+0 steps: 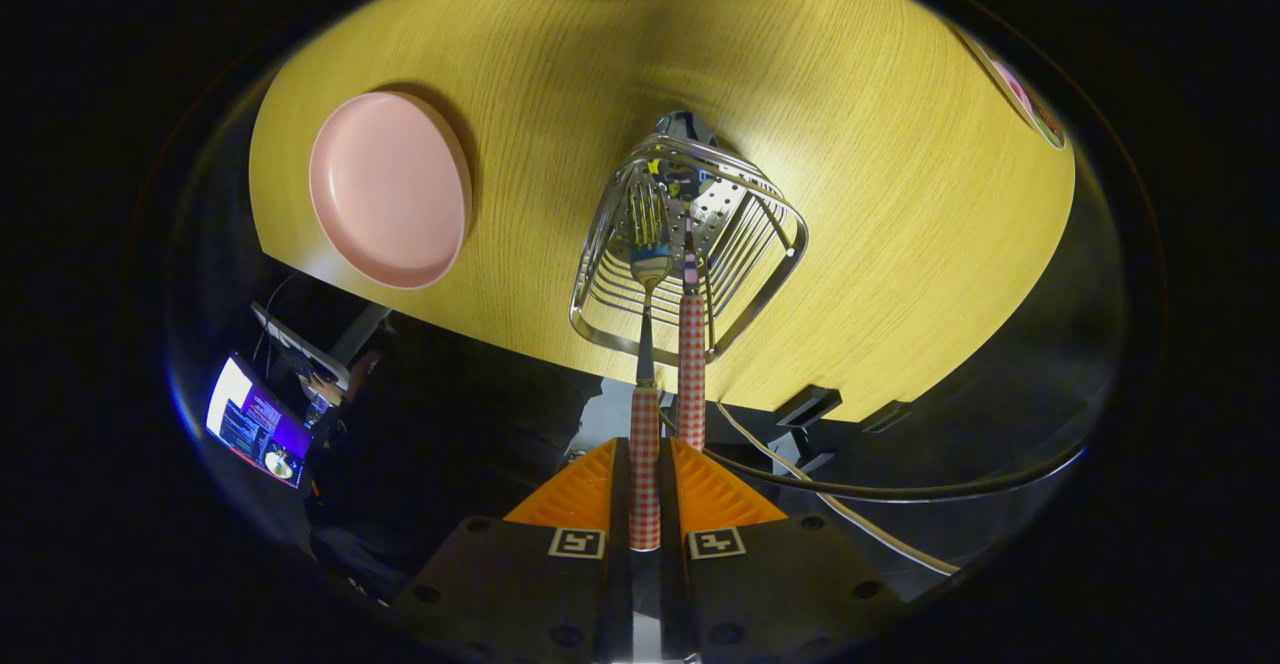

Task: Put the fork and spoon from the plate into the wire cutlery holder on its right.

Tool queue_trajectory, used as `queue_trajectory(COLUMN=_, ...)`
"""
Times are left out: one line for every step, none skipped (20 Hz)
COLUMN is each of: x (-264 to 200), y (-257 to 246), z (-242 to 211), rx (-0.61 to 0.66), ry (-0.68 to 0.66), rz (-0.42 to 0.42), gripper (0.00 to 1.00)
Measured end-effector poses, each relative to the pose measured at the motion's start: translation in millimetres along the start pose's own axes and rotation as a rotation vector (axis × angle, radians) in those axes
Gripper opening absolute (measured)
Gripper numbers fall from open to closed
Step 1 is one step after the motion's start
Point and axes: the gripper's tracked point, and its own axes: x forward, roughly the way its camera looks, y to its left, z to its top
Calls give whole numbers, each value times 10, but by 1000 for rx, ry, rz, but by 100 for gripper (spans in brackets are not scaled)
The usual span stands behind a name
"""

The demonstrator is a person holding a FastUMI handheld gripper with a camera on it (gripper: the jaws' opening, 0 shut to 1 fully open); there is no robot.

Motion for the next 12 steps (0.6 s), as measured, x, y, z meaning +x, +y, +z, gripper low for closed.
queue_trajectory(x=-3, y=-2, z=23, rx=-1, ry=-11, rz=-1, gripper=16)
queue_trajectory(x=-7, y=-2, z=34, rx=-4, ry=-19, rz=-1, gripper=16)
queue_trajectory(x=-6, y=-2, z=47, rx=-7, ry=-23, rz=-1, gripper=17)
queue_trajectory(x=-2, y=-8, z=55, rx=-9, ry=-29, rz=-1, gripper=17)
queue_trajectory(x=5, y=-2, z=81, rx=-11, ry=-39, rz=1, gripper=17)
queue_trajectory(x=-14, y=5, z=118, rx=-12, ry=-54, rz=3, gripper=19)
queue_trajectory(x=-30, y=7, z=152, rx=-11, ry=-71, rz=5, gripper=19)
queue_trajectory(x=-44, y=2, z=174, rx=-12, ry=-89, rz=7, gripper=19)
queue_trajectory(x=-50, y=-1, z=181, rx=-13, ry=-100, rz=10, gripper=19)
queue_trajectory(x=-75, y=-1, z=179, rx=-16, ry=-115, rz=12, gripper=19)
queue_trajectory(x=-115, y=17, z=180, rx=-22, ry=-136, rz=20, gripper=19)
queue_trajectory(x=-148, y=40, z=182, rx=-27, ry=-157, rz=29, gripper=19)
